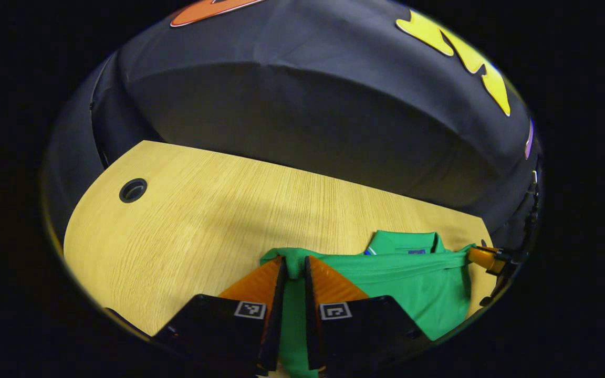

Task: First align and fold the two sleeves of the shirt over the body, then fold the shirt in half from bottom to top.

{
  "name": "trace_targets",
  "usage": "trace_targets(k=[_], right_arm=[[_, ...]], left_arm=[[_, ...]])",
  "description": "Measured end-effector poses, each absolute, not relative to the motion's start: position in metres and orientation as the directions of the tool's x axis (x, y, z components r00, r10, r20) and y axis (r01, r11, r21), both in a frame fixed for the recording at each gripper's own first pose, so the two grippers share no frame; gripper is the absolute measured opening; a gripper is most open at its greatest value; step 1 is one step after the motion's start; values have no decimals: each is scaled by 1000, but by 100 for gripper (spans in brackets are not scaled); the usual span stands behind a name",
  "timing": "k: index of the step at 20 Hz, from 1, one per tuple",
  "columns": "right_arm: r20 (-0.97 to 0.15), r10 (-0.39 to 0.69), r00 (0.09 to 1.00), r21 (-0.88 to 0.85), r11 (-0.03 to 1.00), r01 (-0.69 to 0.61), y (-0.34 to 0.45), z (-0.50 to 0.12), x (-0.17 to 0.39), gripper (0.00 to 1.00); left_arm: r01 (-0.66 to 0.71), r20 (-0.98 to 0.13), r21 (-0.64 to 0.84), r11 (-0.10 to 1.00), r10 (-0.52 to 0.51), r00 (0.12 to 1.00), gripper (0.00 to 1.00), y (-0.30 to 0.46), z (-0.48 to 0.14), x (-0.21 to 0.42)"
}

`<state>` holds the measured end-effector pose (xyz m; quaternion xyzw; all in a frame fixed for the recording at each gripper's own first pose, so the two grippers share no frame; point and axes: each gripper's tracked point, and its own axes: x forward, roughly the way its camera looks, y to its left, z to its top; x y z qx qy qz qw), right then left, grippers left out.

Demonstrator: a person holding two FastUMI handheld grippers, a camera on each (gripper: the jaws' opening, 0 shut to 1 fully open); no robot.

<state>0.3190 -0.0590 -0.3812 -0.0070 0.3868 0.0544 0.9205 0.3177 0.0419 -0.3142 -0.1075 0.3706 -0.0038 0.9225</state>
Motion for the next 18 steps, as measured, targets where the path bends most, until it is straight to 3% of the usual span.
trace_targets(k=[1, 3, 4, 5, 6, 7, 12, 18], right_arm=[[-697, 90, 712, 28, 995, -98, -61, -370, 317, 38], [-662, 63, 747, 12, 997, -74, -67, -344, 311, 69], [-640, 47, 767, 2, 998, -59, -70, -329, 305, 84], [-617, 37, 786, -2, 999, -49, -71, -312, 298, 98], [-597, 29, 802, -5, 999, -40, -71, -296, 290, 98], [-574, 28, 818, -2, 999, -35, -70, -277, 280, 98], [-419, 40, 907, 31, 999, -30, -54, -161, 218, 98], [-227, 45, 973, 9, 999, -44, -35, -48, 129, 98]], left_arm=[[-74, -679, -201, 977, -84, 729, 31, 42, -306, 313], [-60, -651, -157, 986, -57, 757, 57, 48, -278, 304], [-42, -624, -136, 990, -53, 780, 80, 47, -260, 301], [-19, -599, -115, 993, -54, 799, 80, 42, -241, 295], [2, -568, -93, 996, -55, 821, 86, 39, -219, 290], [19, -533, -71, 997, -54, 844, 100, 36, -197, 284], [40, -311, -57, 998, -56, 949, 99, 17, -67, 237], [39, -113, -14, 999, -40, 993, 98, 5, 47, 149]])
